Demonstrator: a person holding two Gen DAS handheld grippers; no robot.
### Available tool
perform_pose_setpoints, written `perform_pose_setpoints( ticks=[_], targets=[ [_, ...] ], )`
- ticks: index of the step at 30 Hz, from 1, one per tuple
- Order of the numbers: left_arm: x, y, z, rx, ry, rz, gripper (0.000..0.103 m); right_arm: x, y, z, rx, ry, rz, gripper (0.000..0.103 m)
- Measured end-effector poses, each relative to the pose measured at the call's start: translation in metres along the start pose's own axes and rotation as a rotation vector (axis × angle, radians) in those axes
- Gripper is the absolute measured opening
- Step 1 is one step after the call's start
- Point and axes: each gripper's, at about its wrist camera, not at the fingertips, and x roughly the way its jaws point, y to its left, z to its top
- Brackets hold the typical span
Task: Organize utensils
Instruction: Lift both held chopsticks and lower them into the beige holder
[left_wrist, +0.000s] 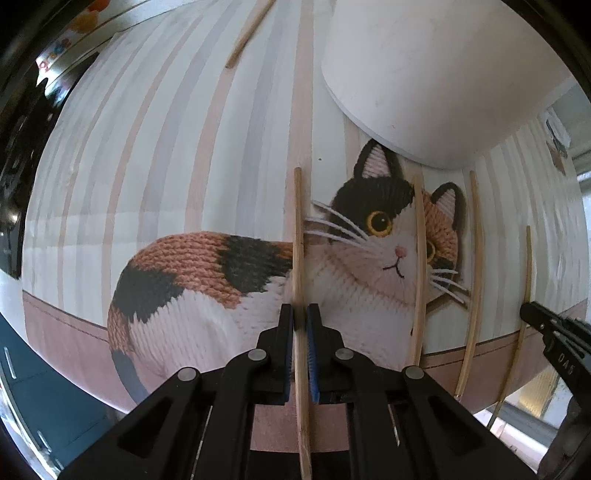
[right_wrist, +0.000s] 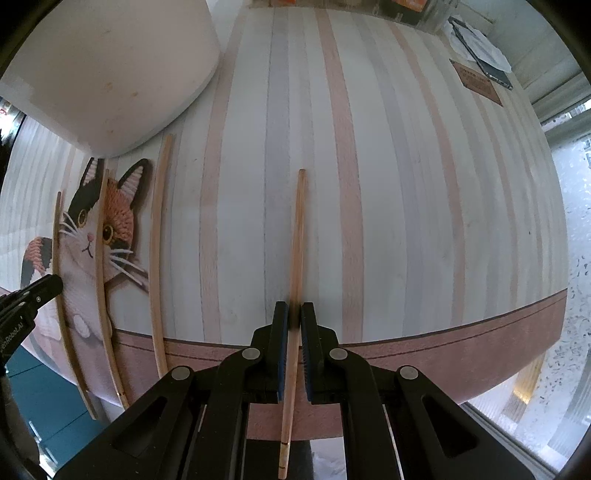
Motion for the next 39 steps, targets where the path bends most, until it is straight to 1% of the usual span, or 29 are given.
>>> perform_pose_setpoints(
  ticks=[2,4,7,11,14,18,22,24,27,28,29,31,35,39],
  targets=[
    [-0.009,0.001,-0.005,-0.009,-0.036,0.0,0.004,-0.001,-0.001,-0.004,0.003,-0.012,0.004,0.007],
    [-0.029,-0.005,-0.017,0.005,-0.078,-0.005,0.004,-0.001,-0.002,-0.009,0.014,-0.029,0.01,0.007],
    [-0.056,-0.009,-0.018,0.007,-0.146,-0.035,0.004,-0.011,-0.01,-0.02,0.049,-0.065,0.049,0.007],
    [-0.094,-0.007,-0.018,-0.005,-0.244,-0.066,0.004,-0.036,-0.021,-0.027,0.092,-0.136,0.085,0.007],
    [-0.123,-0.004,-0.018,-0.02,-0.324,-0.066,0.004,-0.061,-0.025,-0.028,0.115,-0.215,0.103,0.007],
    [-0.161,0.012,-0.013,-0.057,-0.424,-0.064,0.004,-0.093,-0.029,-0.026,0.139,-0.308,0.132,0.007],
    [-0.203,0.031,-0.011,-0.118,-0.525,-0.087,0.004,-0.128,-0.033,-0.014,0.17,-0.403,0.178,0.007],
    [-0.23,0.043,-0.012,-0.151,-0.585,-0.113,0.004,-0.141,-0.037,-0.003,0.185,-0.437,0.201,0.007],
    [-0.268,0.054,-0.016,-0.19,-0.657,-0.178,0.004,-0.168,-0.037,0.006,0.21,-0.497,0.246,0.006],
    [-0.285,0.056,-0.018,-0.202,-0.694,-0.202,0.004,-0.179,-0.038,0.01,0.221,-0.517,0.267,0.006],
    [-0.296,0.057,-0.019,-0.21,-0.717,-0.216,0.004,-0.189,-0.039,0.013,0.234,-0.538,0.29,0.006],
    [-0.321,0.059,-0.022,-0.228,-0.77,-0.268,0.004,-0.211,-0.043,0.021,0.252,-0.574,0.33,0.006],
    [-0.361,0.056,-0.024,-0.218,-0.868,-0.319,0.004,-0.252,-0.046,0.031,0.267,-0.65,0.379,0.006],
    [-0.388,0.044,-0.018,-0.185,-0.938,-0.328,0.004,-0.291,-0.051,0.039,0.264,-0.724,0.393,0.006]
  ],
)
